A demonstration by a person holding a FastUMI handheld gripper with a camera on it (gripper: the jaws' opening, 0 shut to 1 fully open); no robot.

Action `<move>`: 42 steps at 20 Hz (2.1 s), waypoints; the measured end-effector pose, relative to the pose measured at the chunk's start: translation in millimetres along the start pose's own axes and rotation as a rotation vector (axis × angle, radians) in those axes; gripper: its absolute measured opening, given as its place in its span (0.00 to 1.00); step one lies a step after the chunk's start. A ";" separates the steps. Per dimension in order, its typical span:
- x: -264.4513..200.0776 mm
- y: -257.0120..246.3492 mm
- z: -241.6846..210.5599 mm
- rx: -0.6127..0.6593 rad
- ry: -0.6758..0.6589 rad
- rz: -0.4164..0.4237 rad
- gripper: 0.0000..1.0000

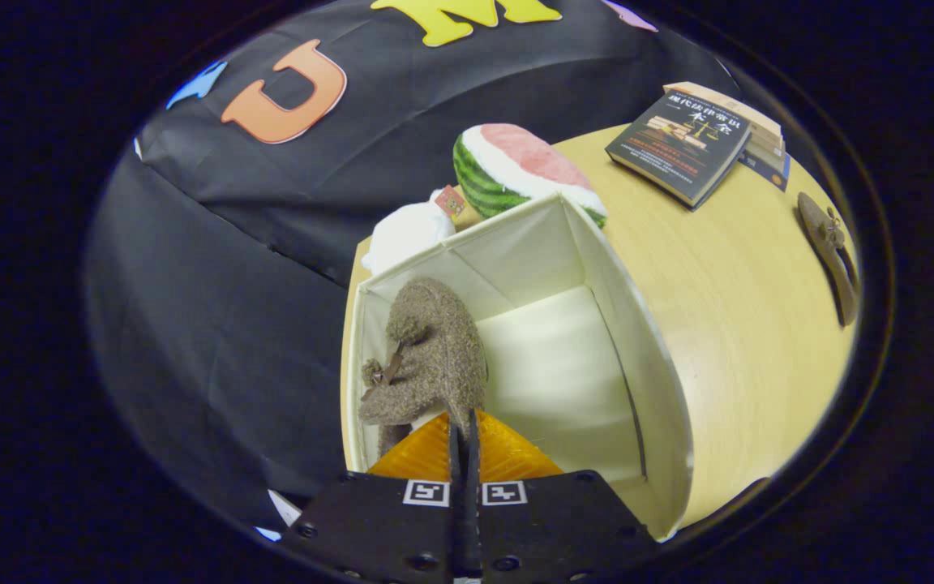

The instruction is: Open the storage box then place both shoes into the box .Put the left shoe in first, then the right shoe, with the right side of both shoes facing outward in a uniform manner.

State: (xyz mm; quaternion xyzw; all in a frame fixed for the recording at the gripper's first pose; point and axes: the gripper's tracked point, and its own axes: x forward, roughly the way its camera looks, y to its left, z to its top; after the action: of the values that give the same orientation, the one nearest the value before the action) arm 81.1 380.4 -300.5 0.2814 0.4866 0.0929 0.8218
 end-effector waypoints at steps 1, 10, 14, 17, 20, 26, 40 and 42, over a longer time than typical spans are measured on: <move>4.0 -0.4 -1.7 -0.007 0.013 -0.003 0.00; 11.6 14.8 -6.9 -0.115 0.033 0.040 0.40; -18.6 13.6 8.2 -0.199 -0.047 0.040 0.77; -52.8 7.0 21.7 -0.266 -0.128 0.025 0.90; -94.2 -7.4 30.9 -0.323 -0.197 0.011 0.96; -181.8 -71.0 79.3 -0.399 -0.380 -0.055 0.96; -301.5 -341.2 153.4 -0.349 -0.517 -0.292 0.96; -298.1 -377.0 158.4 -0.344 -0.480 -0.324 0.96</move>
State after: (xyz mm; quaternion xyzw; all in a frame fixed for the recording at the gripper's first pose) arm 18.6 -116.5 -227.9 0.0713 0.2949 -0.0269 0.9525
